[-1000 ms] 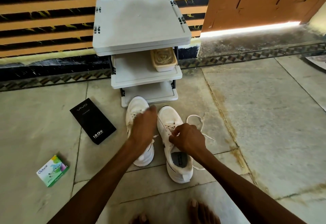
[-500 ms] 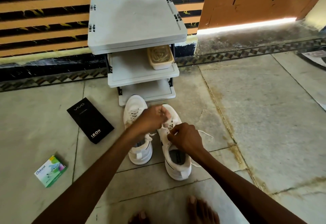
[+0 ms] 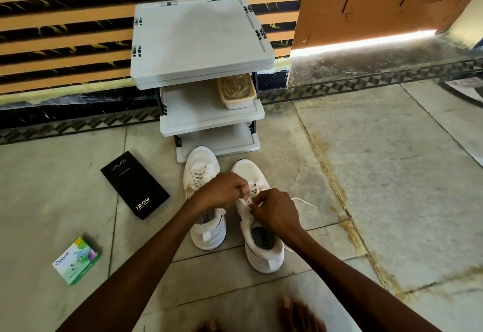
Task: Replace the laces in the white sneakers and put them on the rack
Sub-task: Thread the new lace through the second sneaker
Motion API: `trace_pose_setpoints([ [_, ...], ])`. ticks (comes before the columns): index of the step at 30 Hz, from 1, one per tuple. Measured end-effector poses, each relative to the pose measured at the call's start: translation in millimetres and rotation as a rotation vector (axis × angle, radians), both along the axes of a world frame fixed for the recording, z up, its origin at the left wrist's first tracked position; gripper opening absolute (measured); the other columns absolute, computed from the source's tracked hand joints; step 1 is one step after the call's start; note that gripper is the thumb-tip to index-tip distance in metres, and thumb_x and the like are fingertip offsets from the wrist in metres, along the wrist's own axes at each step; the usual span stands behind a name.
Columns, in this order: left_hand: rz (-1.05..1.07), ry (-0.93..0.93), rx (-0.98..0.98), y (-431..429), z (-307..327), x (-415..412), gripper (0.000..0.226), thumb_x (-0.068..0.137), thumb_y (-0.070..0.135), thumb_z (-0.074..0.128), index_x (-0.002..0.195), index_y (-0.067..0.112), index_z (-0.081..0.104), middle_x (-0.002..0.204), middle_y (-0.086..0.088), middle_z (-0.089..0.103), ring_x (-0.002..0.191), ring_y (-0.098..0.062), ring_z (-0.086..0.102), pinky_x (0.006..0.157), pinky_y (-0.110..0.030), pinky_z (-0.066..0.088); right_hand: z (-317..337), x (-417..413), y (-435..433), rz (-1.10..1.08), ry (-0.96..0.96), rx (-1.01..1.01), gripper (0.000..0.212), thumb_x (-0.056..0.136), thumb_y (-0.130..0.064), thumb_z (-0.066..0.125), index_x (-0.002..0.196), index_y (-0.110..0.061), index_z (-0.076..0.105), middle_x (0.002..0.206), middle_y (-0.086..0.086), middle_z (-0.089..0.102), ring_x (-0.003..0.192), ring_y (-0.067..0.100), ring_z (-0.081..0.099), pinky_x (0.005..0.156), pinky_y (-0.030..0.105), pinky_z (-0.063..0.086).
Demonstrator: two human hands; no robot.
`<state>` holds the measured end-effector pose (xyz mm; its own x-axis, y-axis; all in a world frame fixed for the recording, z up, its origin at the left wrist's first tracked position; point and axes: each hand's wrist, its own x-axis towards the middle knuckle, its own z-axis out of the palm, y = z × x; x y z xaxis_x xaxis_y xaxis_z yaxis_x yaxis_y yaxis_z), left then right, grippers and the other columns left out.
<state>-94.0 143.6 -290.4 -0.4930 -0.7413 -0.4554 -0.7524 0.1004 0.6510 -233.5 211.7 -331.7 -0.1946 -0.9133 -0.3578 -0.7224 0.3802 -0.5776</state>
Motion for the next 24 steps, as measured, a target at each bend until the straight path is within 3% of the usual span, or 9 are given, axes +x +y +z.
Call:
trace_pose_setpoints([
  [2, 0.054, 0.298, 0.159, -2.3, 25.0, 8.6, 0.031, 0.095, 0.001, 0.048, 0.070, 0.015, 0.060, 0.067, 0.003, 0.059, 0.058, -0.006, 0.047, 0.060, -0.022, 0.037, 1.1, -0.5, 0.6, -0.001, -0.006, 0.010, 0.017, 0.082, -0.032, 0.068, 0.095, -0.024, 0.077, 0.087, 0.003, 0.072, 0.074, 0.020, 0.067, 0.066, 0.032, 0.057],
  [5, 0.065, 0.698, 0.313, -0.4, 56.2, 19.5, 0.031, 0.095, 0.001, 0.046, 0.069, 0.017, 0.053, 0.068, 0.001, 0.046, 0.059, -0.002, 0.044, 0.056, -0.017, 0.030, 1.8, -0.5, -0.4, -0.026, -0.027, 0.017, 0.015, 0.079, -0.032, 0.069, 0.088, -0.023, 0.077, 0.084, 0.001, 0.072, 0.073, 0.020, 0.067, 0.066, 0.033, 0.058],
  [8, 0.064, 1.085, 0.514, 6.7, 81.2, 26.1, 0.024, 0.084, 0.006, 0.062, 0.064, 0.019, 0.059, 0.065, 0.005, 0.046, 0.058, -0.002, 0.046, 0.057, -0.010, 0.038, 3.4, 0.2, -0.9, -0.043, -0.034, 0.028, 0.013, 0.077, -0.030, 0.069, 0.085, -0.023, 0.078, 0.082, 0.000, 0.072, 0.073, 0.020, 0.067, 0.065, 0.031, 0.056],
  [11, -0.003, 1.307, 0.609, 7.3, 105.1, 30.5, 0.030, 0.081, -0.007, 0.047, 0.065, 0.015, 0.059, 0.063, 0.007, 0.052, 0.056, -0.003, 0.047, 0.055, -0.014, 0.033, 4.6, -0.6, -1.9, -0.055, -0.045, 0.045, 0.012, 0.078, -0.029, 0.069, 0.084, -0.023, 0.077, 0.082, 0.000, 0.071, 0.074, 0.019, 0.067, 0.062, 0.028, 0.053],
  [13, -0.026, 1.296, 0.571, 8.5, 113.7, 31.3, 0.034, 0.080, -0.007, 0.039, 0.064, 0.016, 0.058, 0.060, 0.007, 0.052, 0.054, -0.003, 0.046, 0.055, -0.018, 0.029, 6.1, -0.6, -1.0, -0.044, -0.051, 0.050, 0.011, 0.078, -0.029, 0.070, 0.083, -0.023, 0.077, 0.082, 0.000, 0.071, 0.074, 0.019, 0.066, 0.061, 0.026, 0.049],
  [17, 0.100, 1.134, 0.477, 16.3, 119.3, 26.3, 0.034, 0.083, -0.007, 0.048, 0.063, 0.018, 0.061, 0.061, 0.006, 0.052, 0.051, -0.002, 0.044, 0.052, -0.013, 0.032, 5.6, -3.3, -1.7, -0.010, -0.078, 0.049, 0.008, 0.080, -0.031, 0.071, 0.084, -0.026, 0.076, 0.084, -0.002, 0.071, 0.077, 0.016, 0.065, 0.064, 0.026, 0.049],
  [21, 0.155, 0.442, 0.010, 7.5, 113.3, 30.0, 0.026, 0.099, 0.026, 0.051, 0.084, 0.020, 0.071, 0.068, 0.008, 0.061, 0.059, -0.003, 0.051, 0.060, -0.017, 0.043, 8.3, -14.9, -0.4, 0.002, -0.214, 0.006, 0.013, 0.087, -0.033, 0.069, 0.096, -0.026, 0.065, 0.086, -0.006, 0.067, 0.073, 0.008, 0.063, 0.065, 0.022, 0.049],
  [23, 0.222, 0.206, -0.134, 5.0, 96.0, 30.4, 0.018, 0.100, 0.026, 0.051, 0.097, 0.023, 0.068, 0.076, 0.008, 0.066, 0.068, -0.007, 0.061, 0.067, -0.028, 0.047, 12.4, -23.0, 3.6, 0.011, -0.190, -0.034, 0.022, 0.088, -0.032, 0.068, 0.107, -0.024, 0.061, 0.083, -0.007, 0.065, 0.071, 0.005, 0.061, 0.063, 0.019, 0.048],
  [24, 0.252, 0.150, -0.159, 6.8, 86.4, 29.3, 0.012, 0.100, 0.024, 0.052, 0.102, 0.024, 0.065, 0.079, 0.006, 0.066, 0.070, -0.005, 0.062, 0.066, -0.027, 0.046, 13.6, -26.8, 5.4, 0.057, -0.126, -0.031, 0.027, 0.085, -0.033, 0.071, 0.109, -0.024, 0.061, 0.084, -0.008, 0.064, 0.075, 0.007, 0.061, 0.064, 0.020, 0.048],
])
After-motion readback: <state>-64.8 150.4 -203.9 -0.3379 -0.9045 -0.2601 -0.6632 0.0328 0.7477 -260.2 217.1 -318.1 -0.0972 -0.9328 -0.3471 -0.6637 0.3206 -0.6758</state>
